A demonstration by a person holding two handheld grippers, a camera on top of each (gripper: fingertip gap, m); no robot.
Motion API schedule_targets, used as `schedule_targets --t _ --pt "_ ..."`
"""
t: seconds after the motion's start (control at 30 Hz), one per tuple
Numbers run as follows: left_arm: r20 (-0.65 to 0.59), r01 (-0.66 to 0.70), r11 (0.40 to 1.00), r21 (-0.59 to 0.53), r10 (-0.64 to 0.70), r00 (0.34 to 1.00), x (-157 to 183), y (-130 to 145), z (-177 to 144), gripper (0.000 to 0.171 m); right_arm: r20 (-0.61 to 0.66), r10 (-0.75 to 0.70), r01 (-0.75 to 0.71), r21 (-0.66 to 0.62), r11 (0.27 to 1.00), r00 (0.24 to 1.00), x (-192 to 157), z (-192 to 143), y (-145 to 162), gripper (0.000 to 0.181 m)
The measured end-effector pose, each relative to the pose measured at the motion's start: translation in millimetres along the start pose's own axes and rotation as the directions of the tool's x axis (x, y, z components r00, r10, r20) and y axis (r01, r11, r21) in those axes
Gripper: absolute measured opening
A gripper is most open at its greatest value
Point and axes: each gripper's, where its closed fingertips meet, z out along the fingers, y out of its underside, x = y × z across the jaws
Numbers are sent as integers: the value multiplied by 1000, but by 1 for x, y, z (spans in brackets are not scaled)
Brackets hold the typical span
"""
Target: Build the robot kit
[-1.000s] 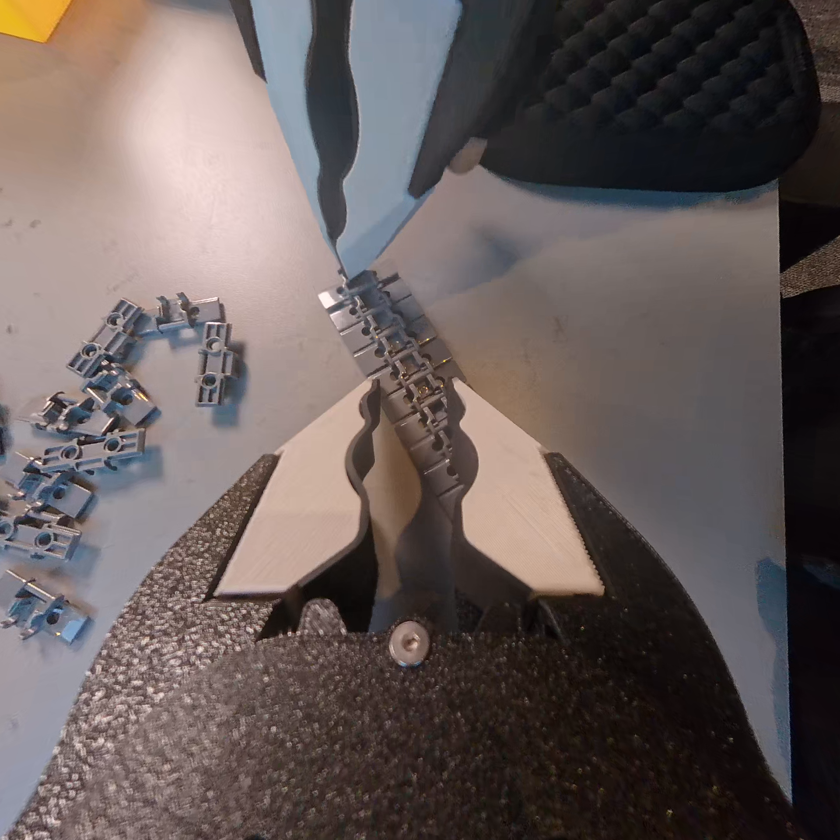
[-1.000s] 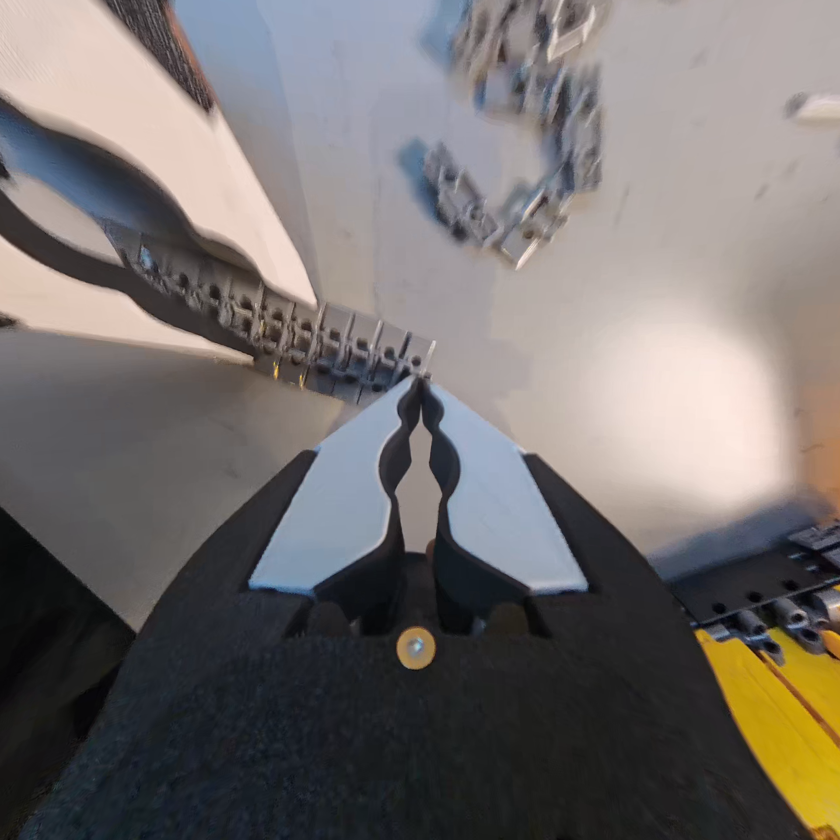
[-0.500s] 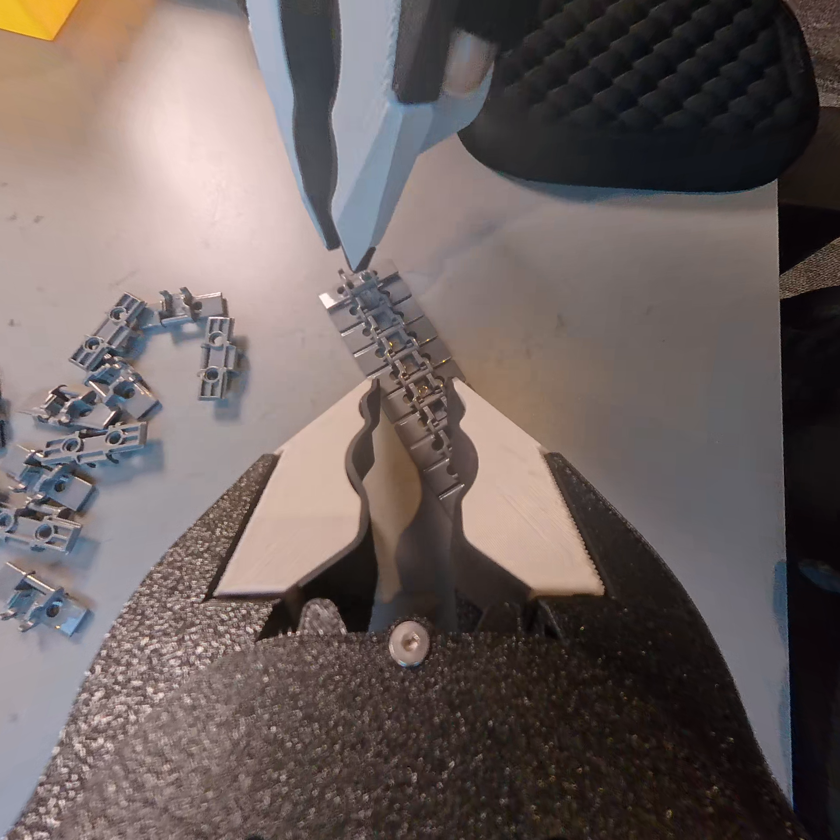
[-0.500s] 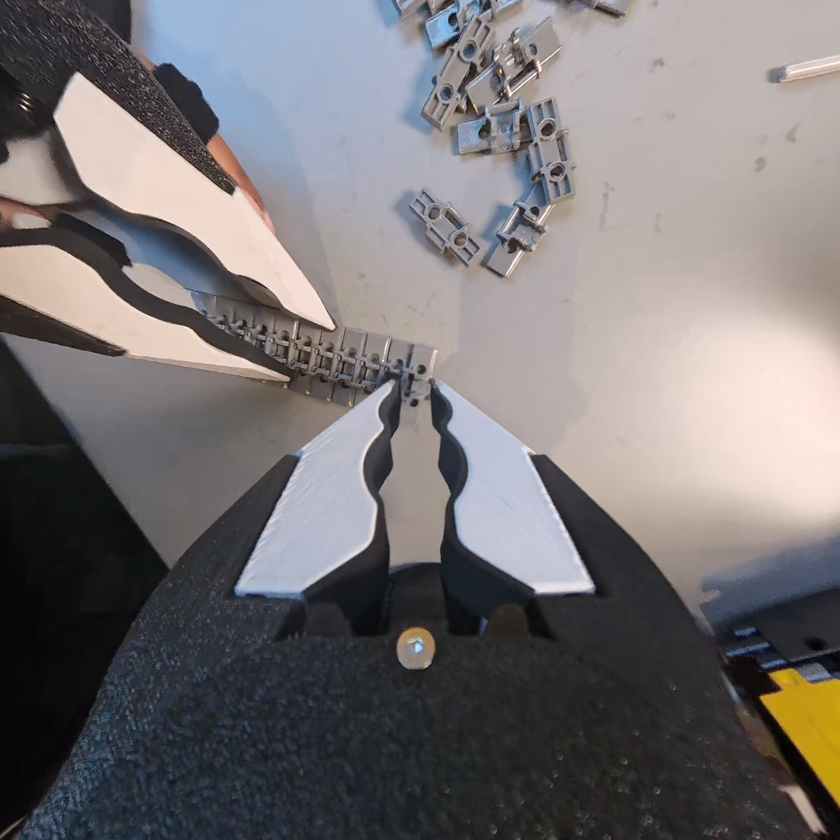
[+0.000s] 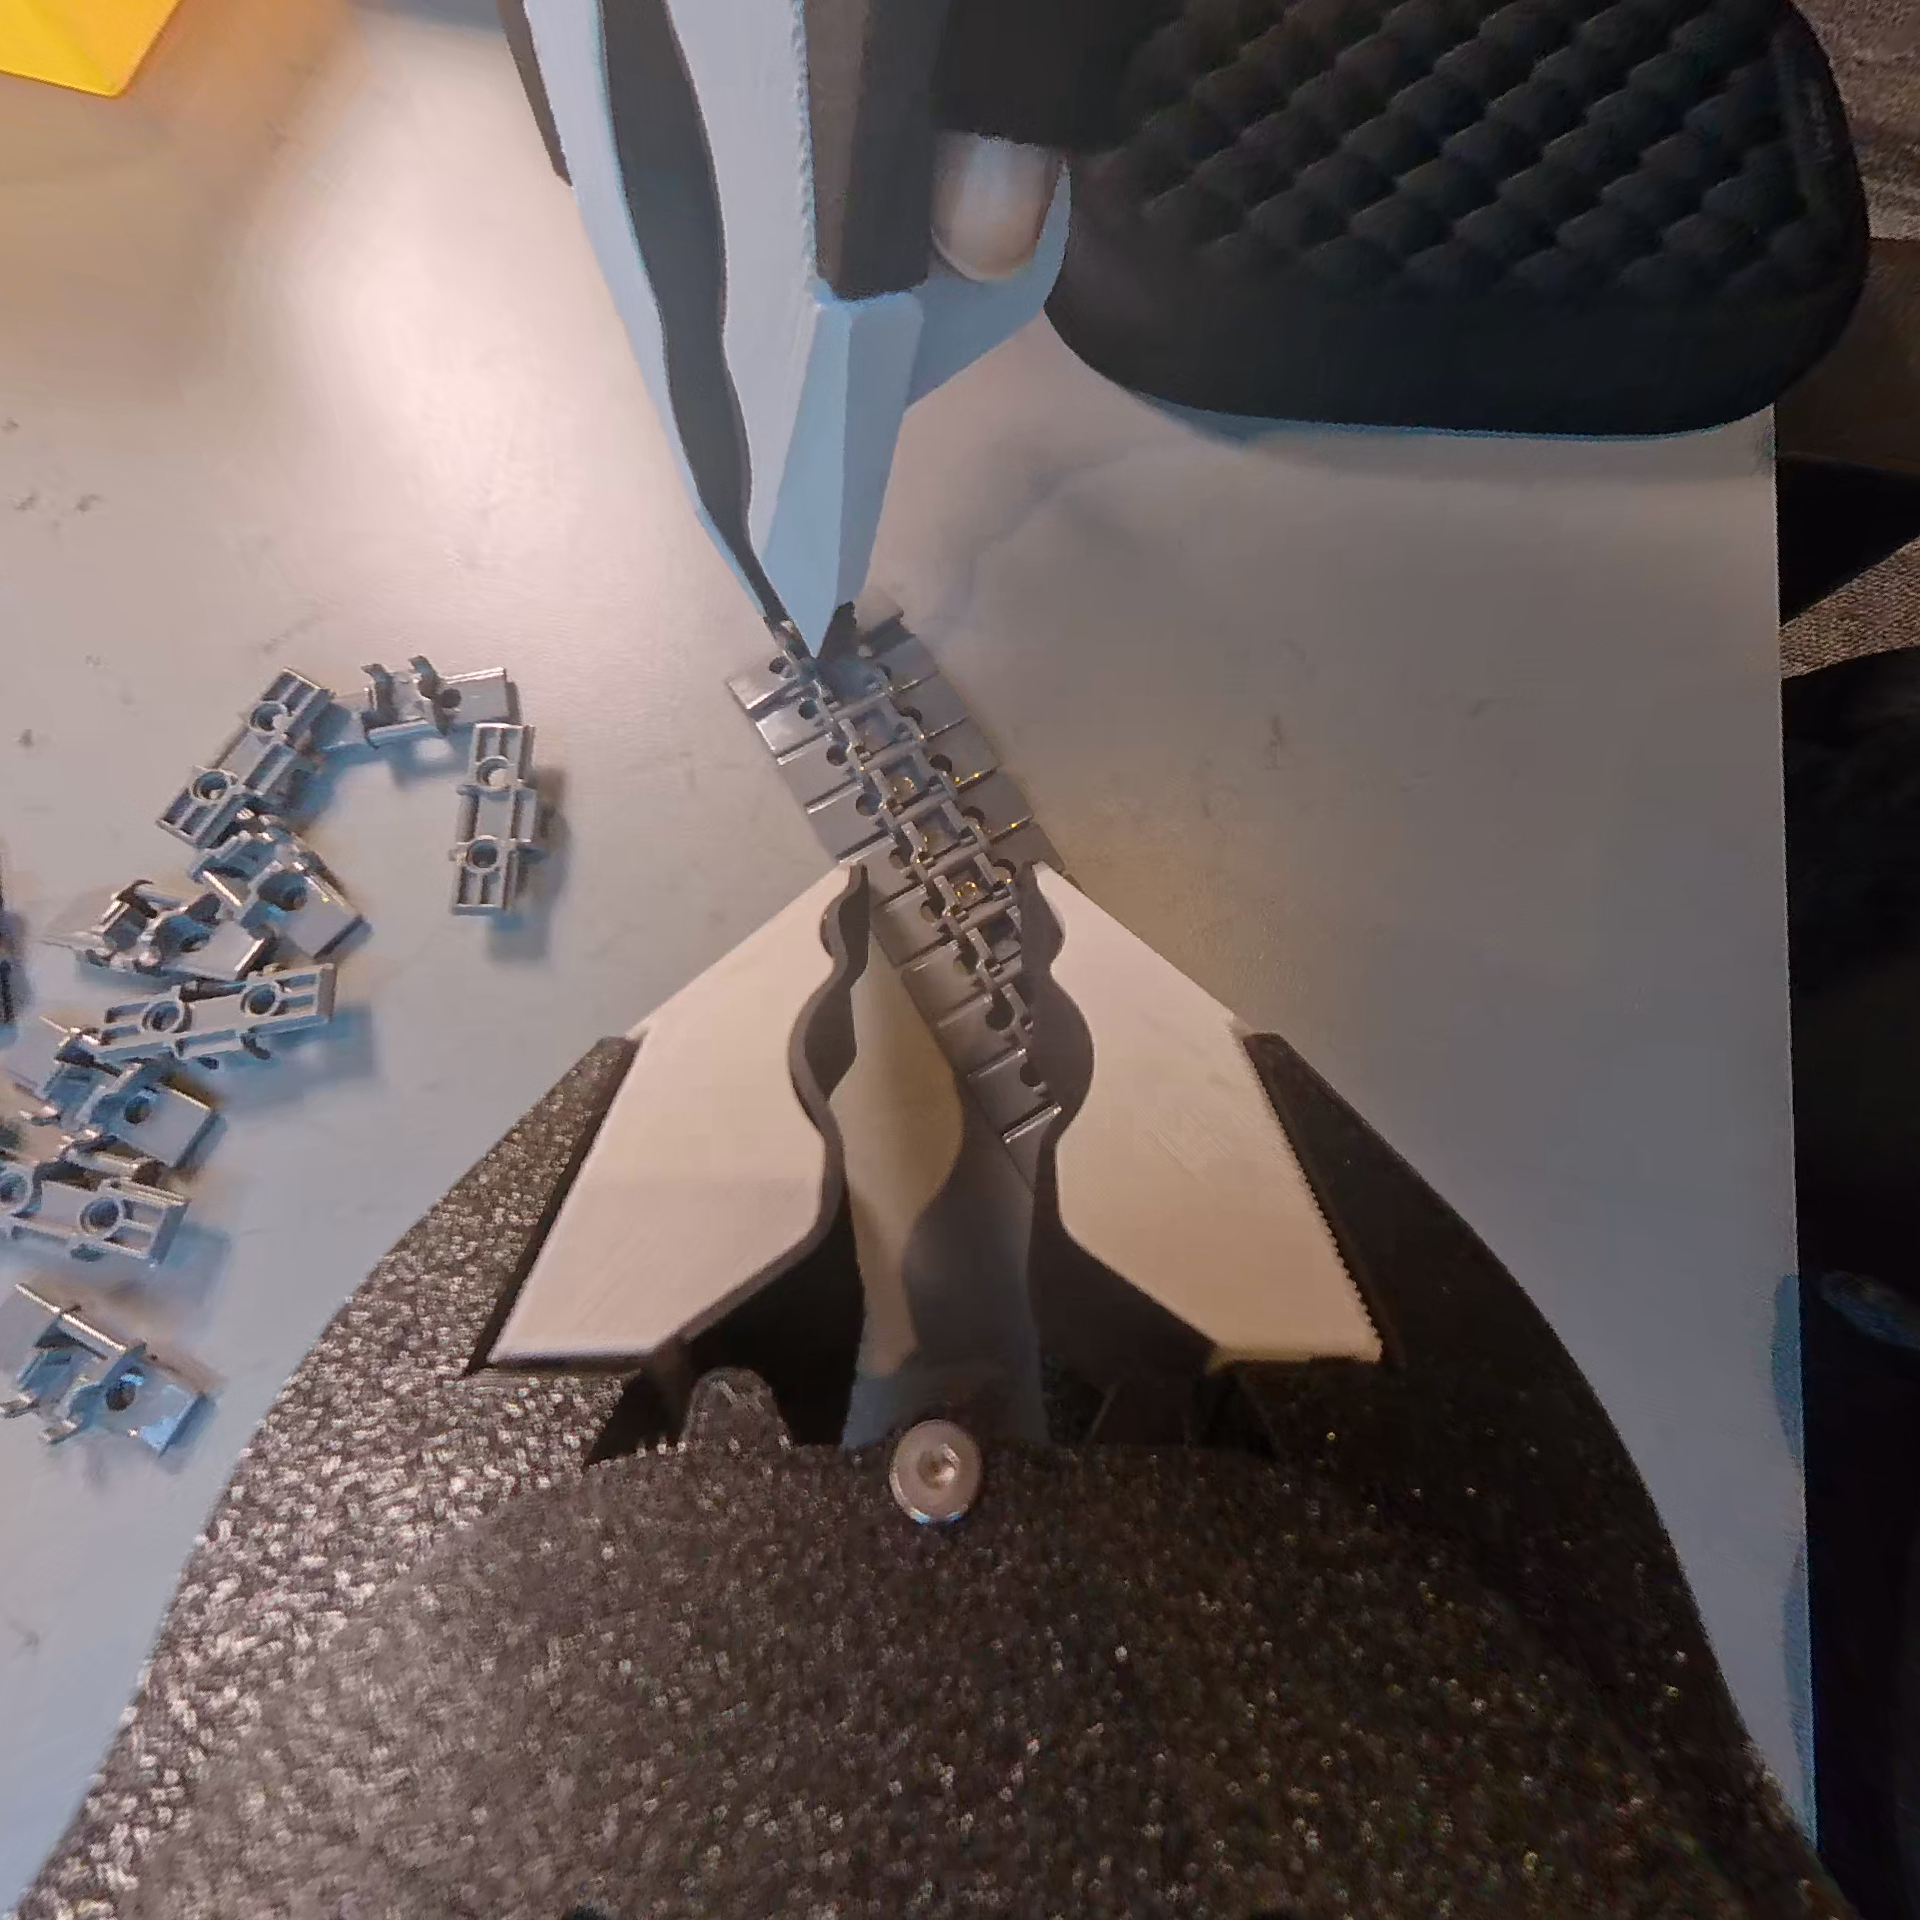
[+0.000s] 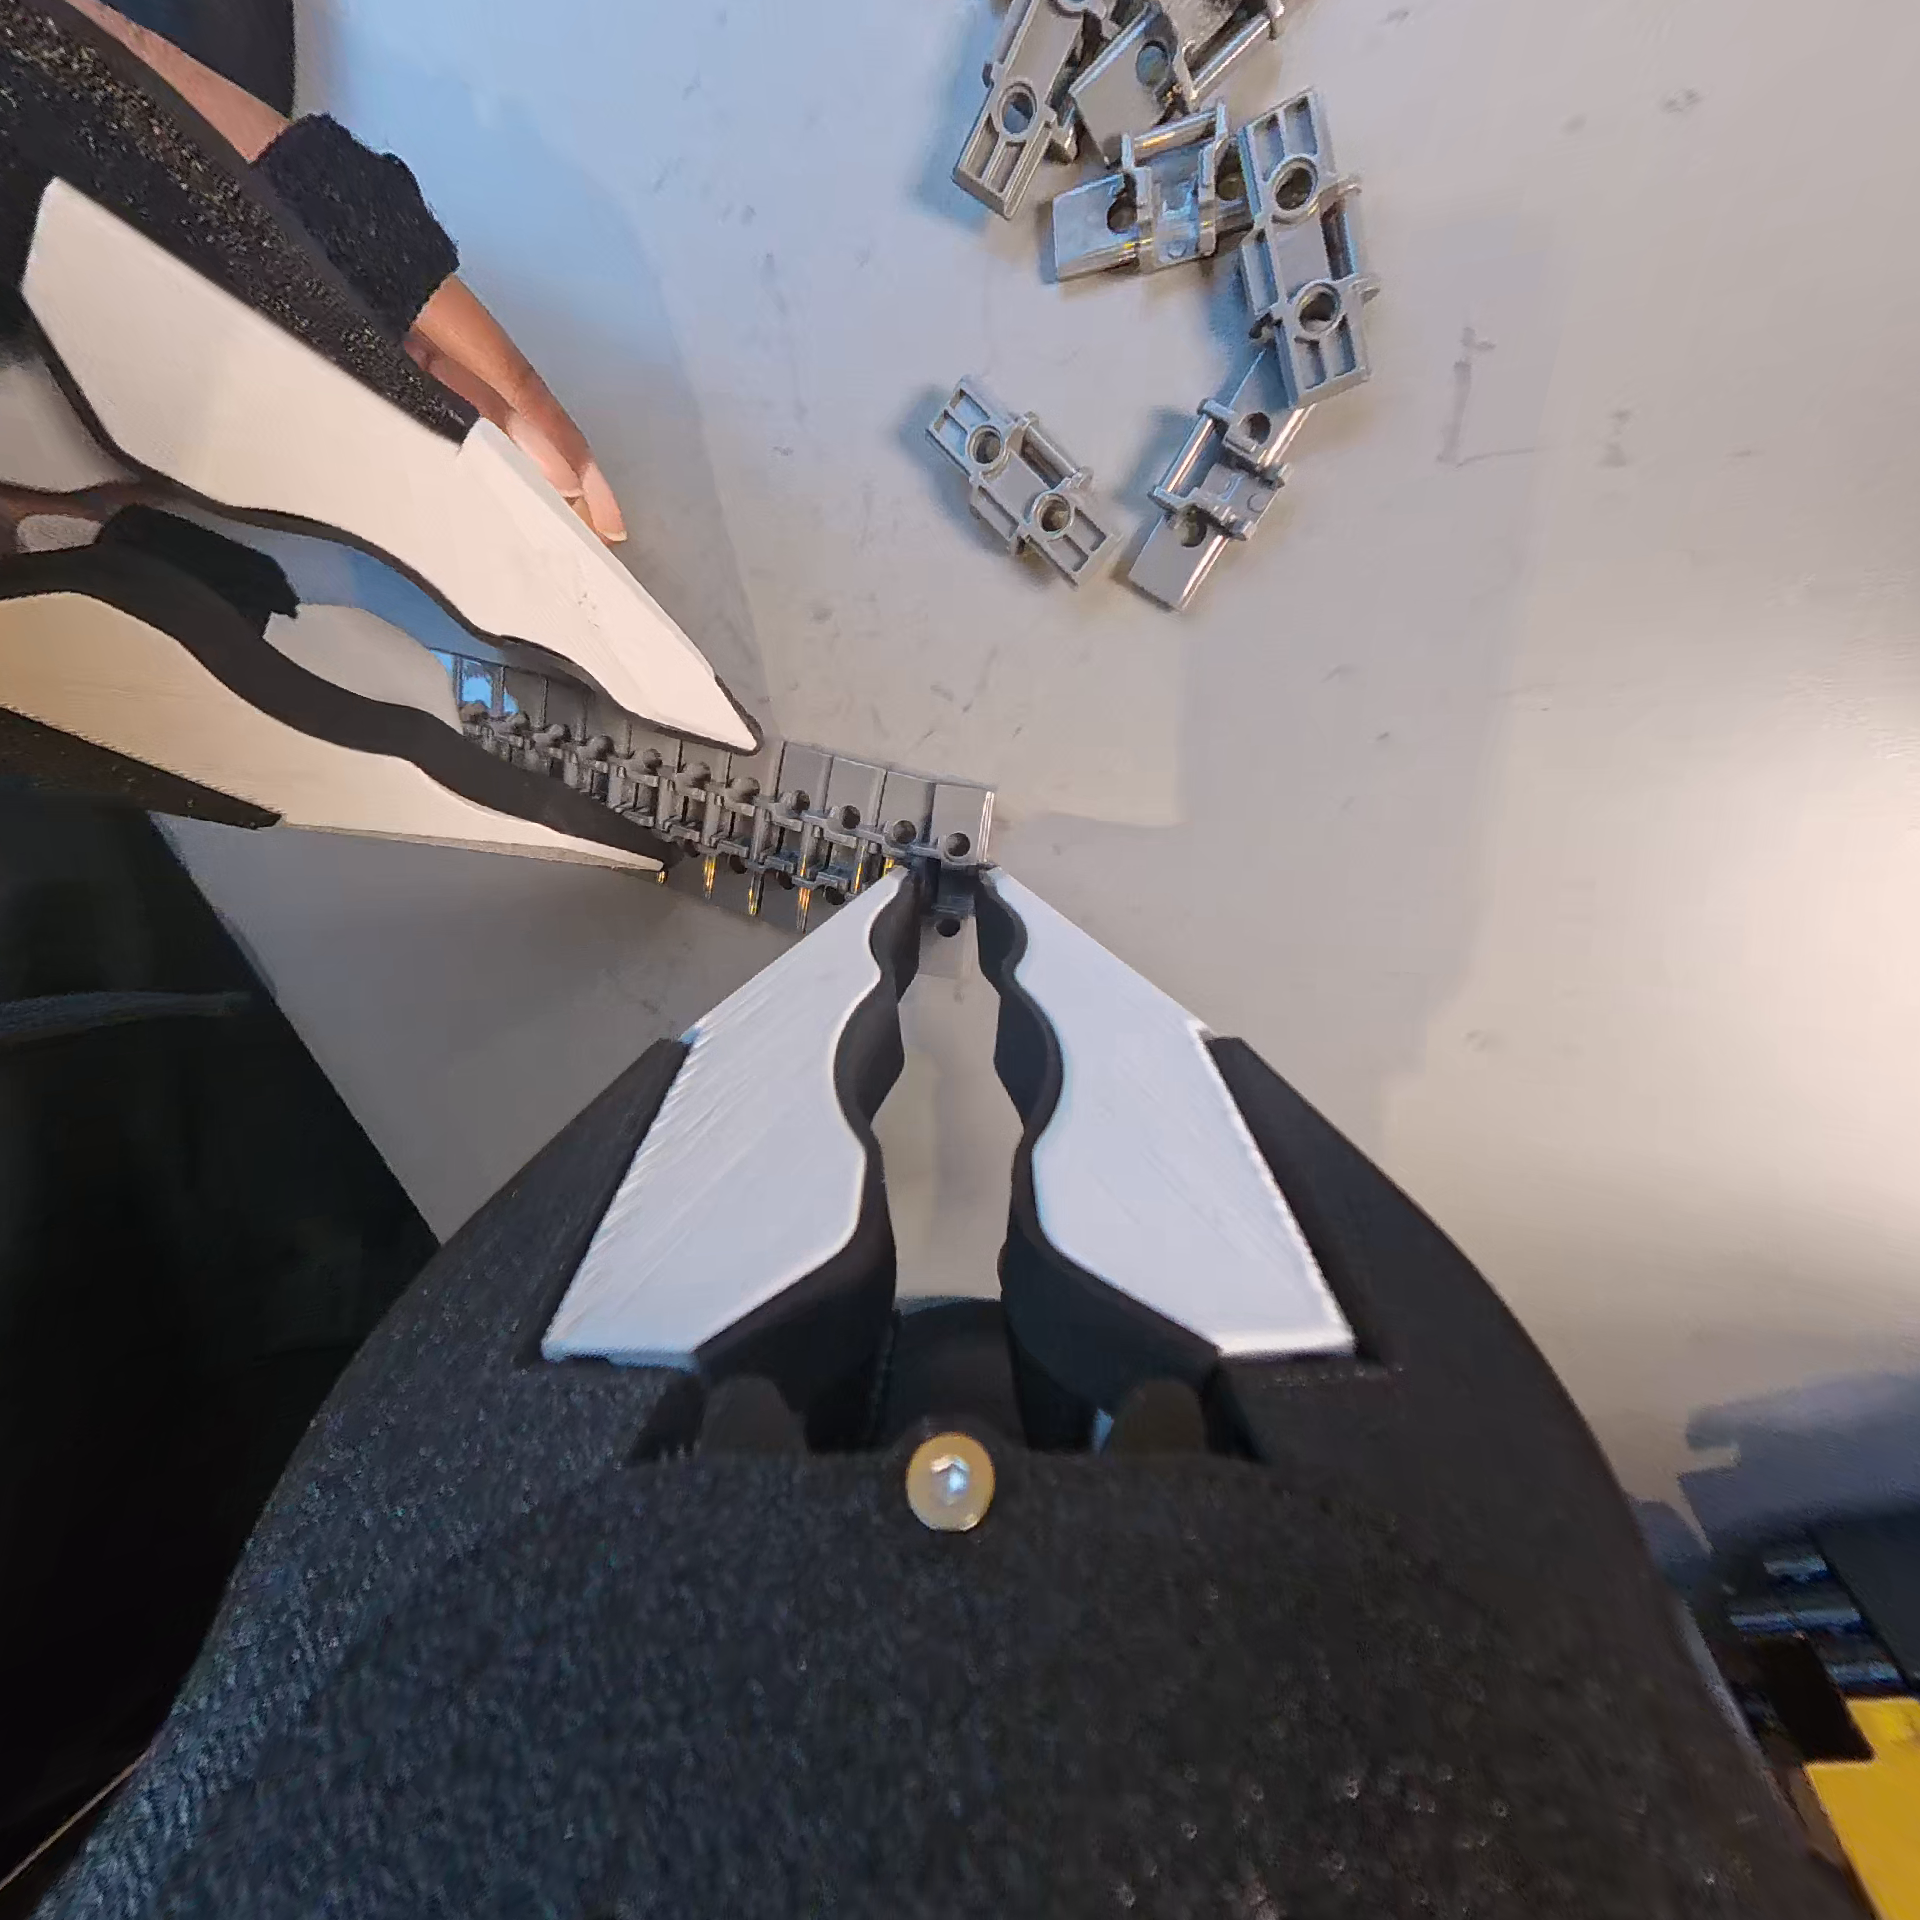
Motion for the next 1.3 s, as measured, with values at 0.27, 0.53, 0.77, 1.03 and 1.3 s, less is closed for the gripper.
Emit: schedule_targets --t 0.27,0.53,0.77,1.03,1.3 --pt "-1 -2 1000 0 2 1000 1 0 0 28 -36 -19 19 -9 1000 999 -1 1 -1 9" --pt "3 -11 1000 1 11 1000 2 0 0 27 -63 -29 29 6 1000 998 -2 2 -2 9" --pt "7 -12 1000 4 12 1000 2 0 0 27 -132 -114 111 -31 993 985 1 5 -9 10" --pt "1 3 1000 15 -3 1000 1 -1 0 23 -72 -79 81 26 996 994 3 5 -14 10" --pt "-17 24 1000 17 -24 1000 1 0 -1 23 45 -43 35 156 987 998 6 -12 -12 24"
